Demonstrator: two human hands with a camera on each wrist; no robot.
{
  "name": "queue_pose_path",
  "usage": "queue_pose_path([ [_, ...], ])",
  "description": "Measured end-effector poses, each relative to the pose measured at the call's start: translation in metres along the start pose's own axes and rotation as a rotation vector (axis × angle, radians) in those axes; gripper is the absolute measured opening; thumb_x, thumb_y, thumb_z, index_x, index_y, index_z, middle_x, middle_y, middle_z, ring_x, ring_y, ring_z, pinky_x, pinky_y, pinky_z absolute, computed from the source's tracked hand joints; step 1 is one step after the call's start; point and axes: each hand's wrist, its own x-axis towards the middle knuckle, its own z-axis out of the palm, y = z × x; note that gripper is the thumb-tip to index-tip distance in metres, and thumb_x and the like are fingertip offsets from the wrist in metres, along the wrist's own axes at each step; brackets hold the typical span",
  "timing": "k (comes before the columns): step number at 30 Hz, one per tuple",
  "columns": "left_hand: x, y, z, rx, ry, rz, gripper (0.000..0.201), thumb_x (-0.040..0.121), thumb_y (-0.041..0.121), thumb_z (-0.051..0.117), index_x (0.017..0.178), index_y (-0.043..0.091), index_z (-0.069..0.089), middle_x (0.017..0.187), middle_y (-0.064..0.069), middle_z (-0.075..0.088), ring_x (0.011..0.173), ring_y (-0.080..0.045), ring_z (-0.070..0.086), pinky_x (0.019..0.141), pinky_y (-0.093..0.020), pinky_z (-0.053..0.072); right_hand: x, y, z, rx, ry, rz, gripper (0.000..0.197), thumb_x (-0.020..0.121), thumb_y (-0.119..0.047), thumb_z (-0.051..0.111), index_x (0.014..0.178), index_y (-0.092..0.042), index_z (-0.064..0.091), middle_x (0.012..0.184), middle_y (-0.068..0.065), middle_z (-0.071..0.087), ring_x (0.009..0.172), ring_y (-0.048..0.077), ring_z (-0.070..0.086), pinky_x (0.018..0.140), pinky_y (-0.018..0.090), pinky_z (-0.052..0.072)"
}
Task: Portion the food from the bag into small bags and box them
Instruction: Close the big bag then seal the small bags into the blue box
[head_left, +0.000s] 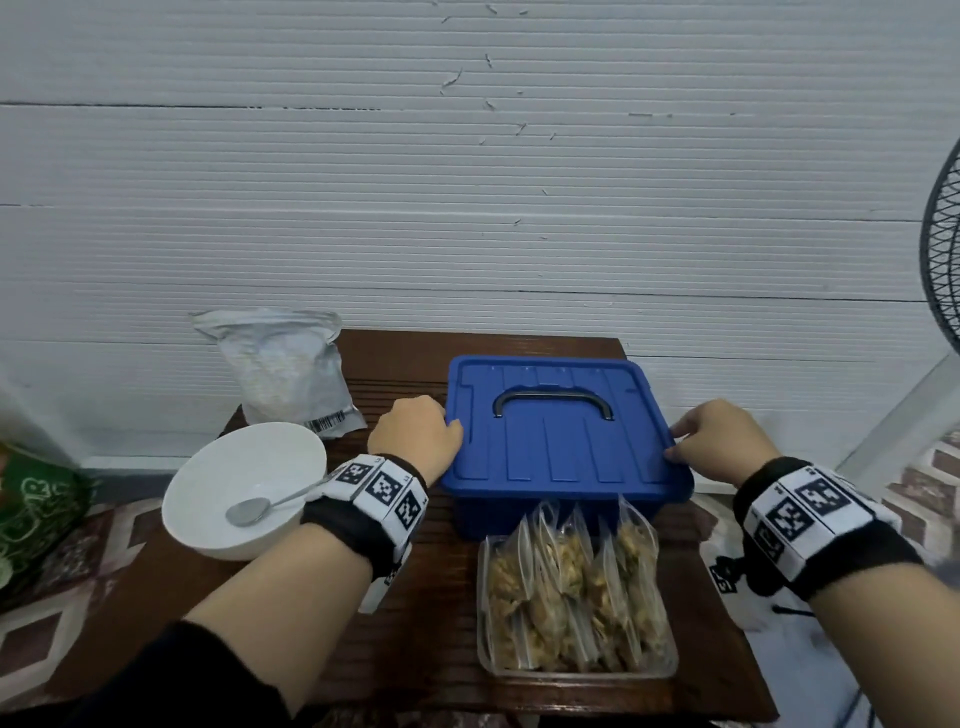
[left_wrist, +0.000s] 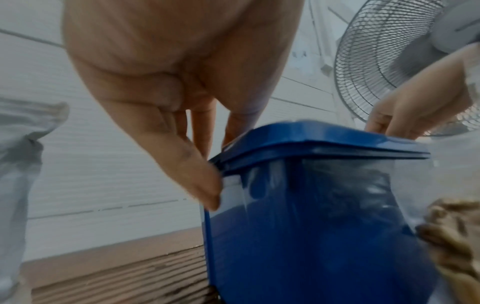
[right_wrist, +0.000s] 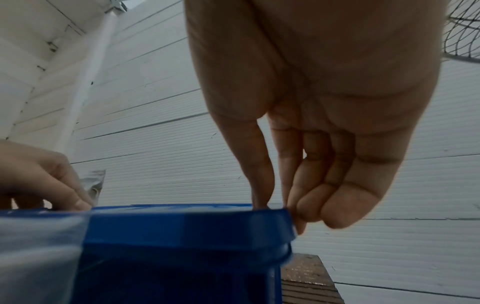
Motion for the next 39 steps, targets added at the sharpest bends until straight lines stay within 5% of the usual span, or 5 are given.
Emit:
queue_pose_path([
  [6, 0.008, 0.005, -0.018, -0.099, 0.062, 0.049, 0.03, 0.093, 0.038, 0.052, 0.084, 0.017, 0.071, 0.101, -0.008, 0.072, 0.093, -0.027, 0.066, 0.081, -0.036, 0.055, 0.007, -0.007, -0.02, 0.048, 0.011, -0.025, 0.015, 0.08, -0.001, 0.067, 0.093, -0.001, 0.074, 0.082, 0.01, 0.064, 0.078, 0.026, 0.059, 0.07, 0.032, 0.048],
  [9, 0.022, 0.012, -0.033, -0.174, 0.114, 0.068, 0.036, 0.094, 0.039, 0.054, 0.109, 0.013, 0.073, 0.113, -0.008, 0.07, 0.108, -0.027, 0.062, 0.089, -0.031, 0.049, 0.017, -0.015, -0.034, 0.109, 0.061, -0.043, 0.016, 0.08, 0.0, 0.067, 0.094, 0.001, 0.073, 0.084, 0.011, 0.064, 0.085, 0.03, 0.06, 0.081, 0.04, 0.053],
  [16, 0.081, 0.034, -0.055, -0.36, 0.079, 0.101, 0.039, 0.098, 0.038, 0.051, 0.119, 0.009, 0.067, 0.118, -0.011, 0.067, 0.112, -0.026, 0.06, 0.08, -0.023, 0.039, 0.063, -0.048, -0.06, 0.171, 0.175, -0.098, 0.018, 0.082, 0.0, 0.065, 0.099, 0.003, 0.069, 0.085, 0.012, 0.06, 0.084, 0.026, 0.056, 0.082, 0.037, 0.051],
  [20, 0.125, 0.039, -0.06, -0.395, -0.007, 0.108, 0.044, 0.097, 0.04, 0.051, 0.128, 0.01, 0.061, 0.128, -0.008, 0.062, 0.117, -0.025, 0.058, 0.092, -0.029, 0.043, 0.107, -0.059, -0.067, 0.236, 0.201, -0.12, 0.024, 0.083, -0.003, 0.066, 0.106, 0.002, 0.068, 0.099, 0.017, 0.065, 0.096, 0.03, 0.06, 0.092, 0.044, 0.05],
  [39, 0.234, 0.008, 0.02, -0.336, -0.237, -0.015, 0.051, 0.084, 0.033, 0.072, 0.127, 0.008, 0.06, 0.129, -0.005, 0.061, 0.122, -0.02, 0.054, 0.105, -0.029, 0.038, 0.229, -0.035, 0.003, 0.217, -0.136, -0.086, 0.036, 0.077, -0.001, 0.075, 0.11, 0.001, 0.061, 0.095, 0.018, 0.067, 0.075, 0.025, 0.065, 0.077, 0.035, 0.055],
])
